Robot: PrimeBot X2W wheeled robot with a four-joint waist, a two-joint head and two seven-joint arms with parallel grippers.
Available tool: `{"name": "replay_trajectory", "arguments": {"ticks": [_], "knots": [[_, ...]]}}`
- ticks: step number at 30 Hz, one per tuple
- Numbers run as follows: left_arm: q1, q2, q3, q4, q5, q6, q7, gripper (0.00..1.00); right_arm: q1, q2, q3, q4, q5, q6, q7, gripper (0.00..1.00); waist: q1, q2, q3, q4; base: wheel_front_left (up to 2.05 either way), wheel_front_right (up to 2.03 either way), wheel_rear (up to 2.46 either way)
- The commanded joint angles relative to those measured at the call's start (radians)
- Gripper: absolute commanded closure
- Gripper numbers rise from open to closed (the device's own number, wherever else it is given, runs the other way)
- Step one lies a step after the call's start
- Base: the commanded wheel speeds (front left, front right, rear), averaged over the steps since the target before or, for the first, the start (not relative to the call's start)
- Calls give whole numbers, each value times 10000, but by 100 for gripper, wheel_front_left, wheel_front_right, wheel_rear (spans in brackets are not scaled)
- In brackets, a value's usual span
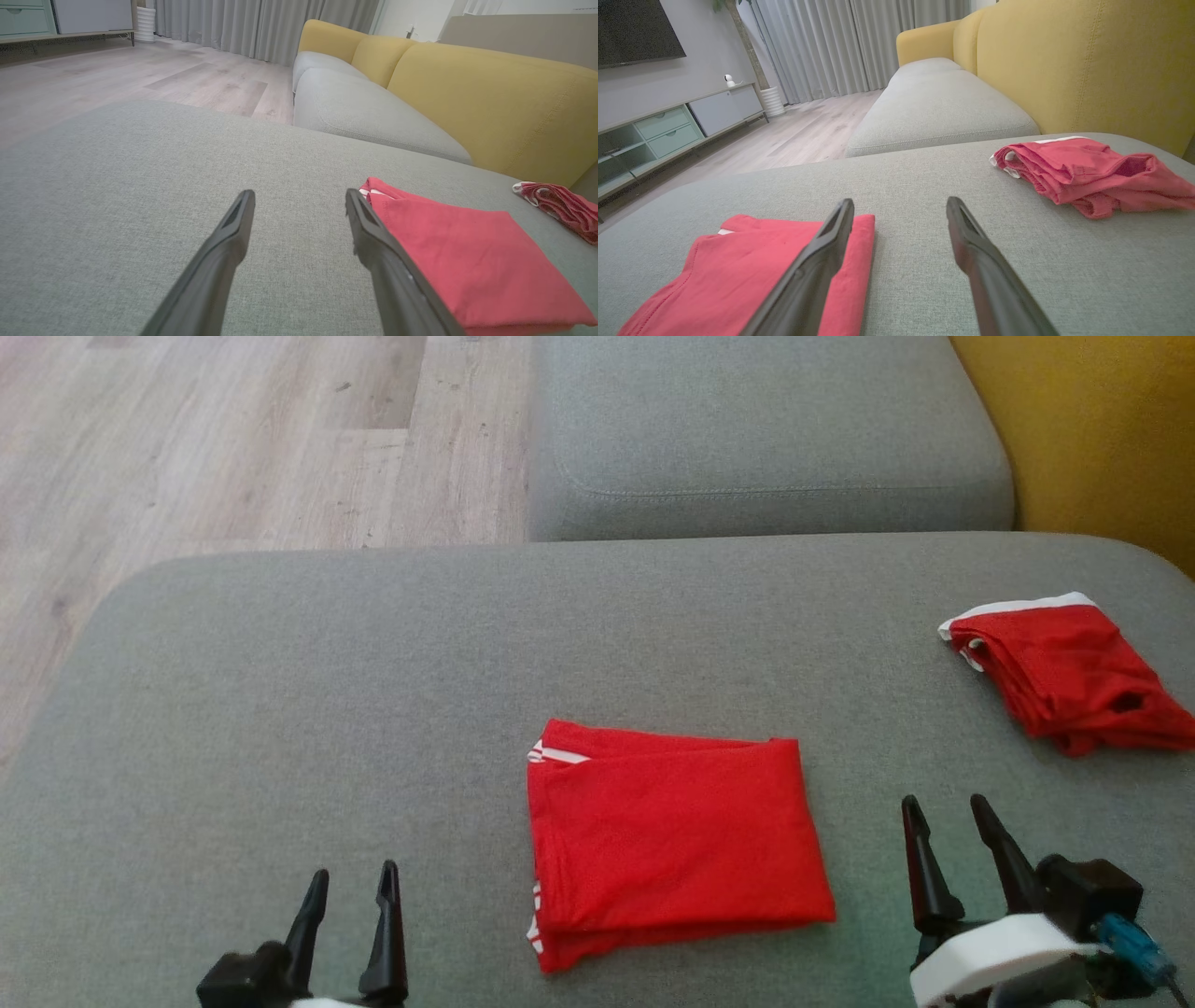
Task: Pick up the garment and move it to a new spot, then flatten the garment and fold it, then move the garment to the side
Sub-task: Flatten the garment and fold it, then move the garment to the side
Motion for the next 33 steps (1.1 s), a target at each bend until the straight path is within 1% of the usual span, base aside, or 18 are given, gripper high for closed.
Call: {"name": "replay_trajectory", "arguments": {"ticks": [1, 12, 19, 24, 33], "knots": [[-269, 176, 463, -293, 143, 45, -177, 0, -289, -53, 212, -257, 28, 67, -133, 0, 1, 0, -6, 26, 0, 0, 0], [-305, 208, 464, -416, 173, 65, -174, 0, -426, -53, 217, 39, -140, 67, -16, 0, 1, 0, 54, 217, 0, 0, 0], [-433, 211, 388, -487, 229, 80, -121, 0, -1185, -53, 124, 486, -446, 67, 556, 0, 1, 0, 279, 498, 0, 0, 0], [-541, 166, 293, -480, 262, 64, -67, 0, -2001, -53, -32, 1308, -685, 67, 1204, 0, 1, 0, 530, 961, 0, 0, 0], [-631, 29, 211, -312, 280, -1, -82, 0, -2772, -53, -226, 3420, -730, 67, 2043, 0, 1, 0, 1073, 1890, 0, 0, 0]]}}
